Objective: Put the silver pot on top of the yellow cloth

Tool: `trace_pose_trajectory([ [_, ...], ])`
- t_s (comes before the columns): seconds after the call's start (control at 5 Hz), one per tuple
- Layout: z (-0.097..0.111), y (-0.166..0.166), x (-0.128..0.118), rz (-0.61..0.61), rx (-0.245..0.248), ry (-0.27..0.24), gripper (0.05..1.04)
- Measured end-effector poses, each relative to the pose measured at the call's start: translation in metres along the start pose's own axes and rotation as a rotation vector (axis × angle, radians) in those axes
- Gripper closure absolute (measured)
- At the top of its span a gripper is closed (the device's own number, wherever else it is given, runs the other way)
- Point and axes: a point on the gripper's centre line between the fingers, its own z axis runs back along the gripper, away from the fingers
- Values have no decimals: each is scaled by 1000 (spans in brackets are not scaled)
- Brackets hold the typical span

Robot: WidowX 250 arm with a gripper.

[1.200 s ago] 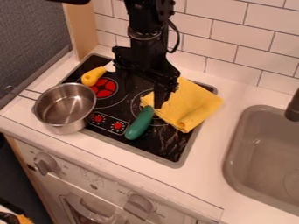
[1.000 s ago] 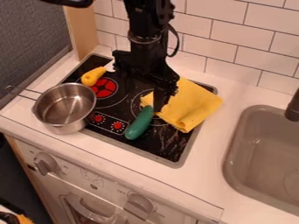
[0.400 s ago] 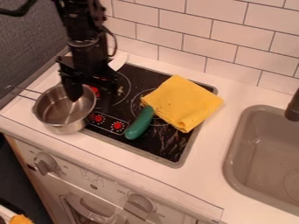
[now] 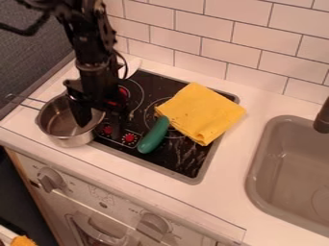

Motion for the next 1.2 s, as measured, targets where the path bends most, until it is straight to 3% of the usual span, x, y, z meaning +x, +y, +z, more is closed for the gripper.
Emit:
trace_pose_trajectory([
  [0.2,-13,4,-2,16,-2,14,140],
  [0.6,-18,5,-5,32,-7,20,726],
  [0.8,-17,5,-8,44,-5,36,917],
  [1.0,4,1,-14,94,-12,-5,1002],
  [1.2,40,-10,-14,119,25,-56,1006],
])
